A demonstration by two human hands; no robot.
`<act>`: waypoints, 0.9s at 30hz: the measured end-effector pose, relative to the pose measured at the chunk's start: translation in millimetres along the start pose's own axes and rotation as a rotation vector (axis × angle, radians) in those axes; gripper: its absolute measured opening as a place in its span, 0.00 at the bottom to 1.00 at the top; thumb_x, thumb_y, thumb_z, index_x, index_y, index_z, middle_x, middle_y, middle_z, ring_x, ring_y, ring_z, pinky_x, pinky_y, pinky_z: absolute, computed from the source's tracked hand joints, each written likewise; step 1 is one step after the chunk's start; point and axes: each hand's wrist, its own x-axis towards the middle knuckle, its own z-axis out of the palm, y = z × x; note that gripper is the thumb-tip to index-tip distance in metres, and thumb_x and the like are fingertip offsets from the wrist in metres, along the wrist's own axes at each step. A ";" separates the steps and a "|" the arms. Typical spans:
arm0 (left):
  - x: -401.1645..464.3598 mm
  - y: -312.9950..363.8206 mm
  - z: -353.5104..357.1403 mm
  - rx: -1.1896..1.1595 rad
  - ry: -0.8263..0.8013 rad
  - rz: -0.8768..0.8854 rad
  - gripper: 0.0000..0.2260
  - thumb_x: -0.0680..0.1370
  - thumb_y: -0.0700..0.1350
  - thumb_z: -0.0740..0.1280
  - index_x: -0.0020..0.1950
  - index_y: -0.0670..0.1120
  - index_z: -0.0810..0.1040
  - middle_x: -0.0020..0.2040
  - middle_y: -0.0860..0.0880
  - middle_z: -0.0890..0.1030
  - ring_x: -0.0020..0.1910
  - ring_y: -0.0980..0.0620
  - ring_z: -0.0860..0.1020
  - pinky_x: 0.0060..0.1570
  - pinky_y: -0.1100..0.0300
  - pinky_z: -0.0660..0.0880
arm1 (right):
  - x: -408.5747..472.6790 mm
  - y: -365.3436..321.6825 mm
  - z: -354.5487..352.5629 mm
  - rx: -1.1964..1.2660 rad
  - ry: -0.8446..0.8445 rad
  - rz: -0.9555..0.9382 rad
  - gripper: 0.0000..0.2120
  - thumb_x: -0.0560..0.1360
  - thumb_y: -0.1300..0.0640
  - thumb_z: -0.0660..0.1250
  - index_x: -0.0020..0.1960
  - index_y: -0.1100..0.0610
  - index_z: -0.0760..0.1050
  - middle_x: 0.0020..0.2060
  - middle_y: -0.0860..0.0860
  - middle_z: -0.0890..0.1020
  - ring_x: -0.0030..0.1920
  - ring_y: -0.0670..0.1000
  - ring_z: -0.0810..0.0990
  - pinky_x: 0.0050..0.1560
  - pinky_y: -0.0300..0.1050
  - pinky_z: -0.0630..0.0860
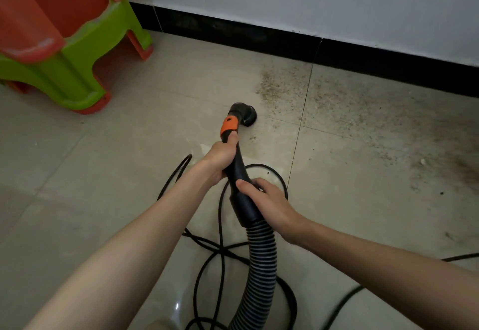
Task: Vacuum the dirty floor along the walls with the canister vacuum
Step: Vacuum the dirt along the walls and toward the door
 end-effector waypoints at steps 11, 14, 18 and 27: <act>-28.2 -50.3 -9.4 0.163 -0.032 0.042 0.21 0.81 0.57 0.56 0.61 0.39 0.68 0.43 0.46 0.73 0.39 0.50 0.73 0.43 0.56 0.72 | -8.7 14.8 18.1 -0.047 -0.361 0.168 0.16 0.77 0.52 0.67 0.62 0.55 0.72 0.55 0.54 0.81 0.56 0.53 0.81 0.57 0.49 0.79; -32.9 -50.1 -8.0 0.225 -0.075 0.054 0.20 0.81 0.57 0.56 0.62 0.41 0.67 0.44 0.47 0.73 0.41 0.52 0.73 0.41 0.59 0.71 | -7.5 16.0 7.6 0.009 -0.450 0.193 0.13 0.77 0.54 0.68 0.60 0.57 0.75 0.57 0.55 0.82 0.58 0.53 0.81 0.60 0.48 0.78; -36.8 -49.3 -5.7 0.263 -0.153 0.048 0.20 0.81 0.56 0.55 0.64 0.41 0.66 0.46 0.47 0.73 0.42 0.52 0.73 0.41 0.59 0.72 | -0.5 18.0 -8.0 0.022 -0.575 0.275 0.17 0.78 0.56 0.67 0.64 0.62 0.74 0.59 0.56 0.81 0.61 0.56 0.80 0.64 0.48 0.76; -46.6 -57.0 -14.1 0.405 -0.255 0.106 0.19 0.82 0.55 0.55 0.65 0.42 0.64 0.45 0.50 0.72 0.41 0.56 0.73 0.38 0.62 0.70 | 39.5 -2.4 -42.2 0.336 -0.068 0.249 0.20 0.82 0.49 0.60 0.62 0.66 0.72 0.47 0.59 0.81 0.45 0.53 0.82 0.43 0.42 0.80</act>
